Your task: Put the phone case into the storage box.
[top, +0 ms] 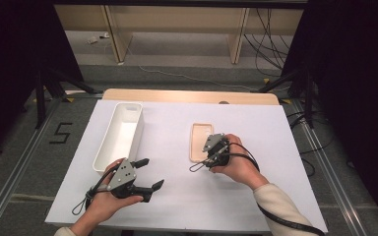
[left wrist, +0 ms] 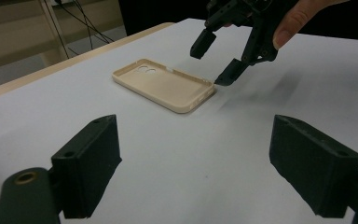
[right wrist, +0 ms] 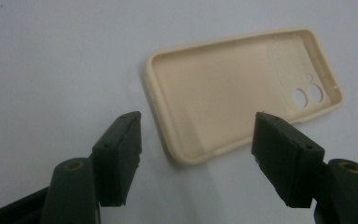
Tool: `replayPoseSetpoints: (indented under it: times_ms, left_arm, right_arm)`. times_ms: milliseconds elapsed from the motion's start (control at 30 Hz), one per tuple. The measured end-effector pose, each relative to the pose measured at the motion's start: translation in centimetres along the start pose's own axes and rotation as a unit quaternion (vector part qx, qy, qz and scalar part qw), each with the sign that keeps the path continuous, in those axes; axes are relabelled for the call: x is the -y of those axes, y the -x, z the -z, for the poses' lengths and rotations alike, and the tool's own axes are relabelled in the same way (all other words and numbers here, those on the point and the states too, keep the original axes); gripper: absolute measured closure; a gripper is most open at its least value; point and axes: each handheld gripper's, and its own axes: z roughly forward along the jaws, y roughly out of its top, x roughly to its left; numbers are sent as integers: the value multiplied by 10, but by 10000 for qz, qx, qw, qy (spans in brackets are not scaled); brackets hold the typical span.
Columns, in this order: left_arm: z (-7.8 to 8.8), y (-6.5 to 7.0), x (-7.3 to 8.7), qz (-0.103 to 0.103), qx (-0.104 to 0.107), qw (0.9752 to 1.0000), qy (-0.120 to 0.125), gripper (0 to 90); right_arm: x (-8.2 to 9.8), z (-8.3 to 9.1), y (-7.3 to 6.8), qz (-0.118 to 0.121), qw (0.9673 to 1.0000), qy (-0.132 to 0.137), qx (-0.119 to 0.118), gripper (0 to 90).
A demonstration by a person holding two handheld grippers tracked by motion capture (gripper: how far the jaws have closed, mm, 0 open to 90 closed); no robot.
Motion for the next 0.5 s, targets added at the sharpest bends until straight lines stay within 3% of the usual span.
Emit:
replayPoseSetpoints:
  times_ms: [167, 300, 500]
  left_arm:
    - [0, 0, 0, 26, 14, 10000, 25, 157]
    - [0, 0, 0, 24, 18, 10000, 25, 157]
    - [1, 0, 0, 46, 22, 10000, 30, 157]
  right_arm:
    - [-12, -10, -1, 301, 9993, -221, -48, 355]
    - [-23, -20, -4, 606, 9969, -492, -88, 365]
    - [-28, -27, -6, 848, 9939, -704, -67, 367]
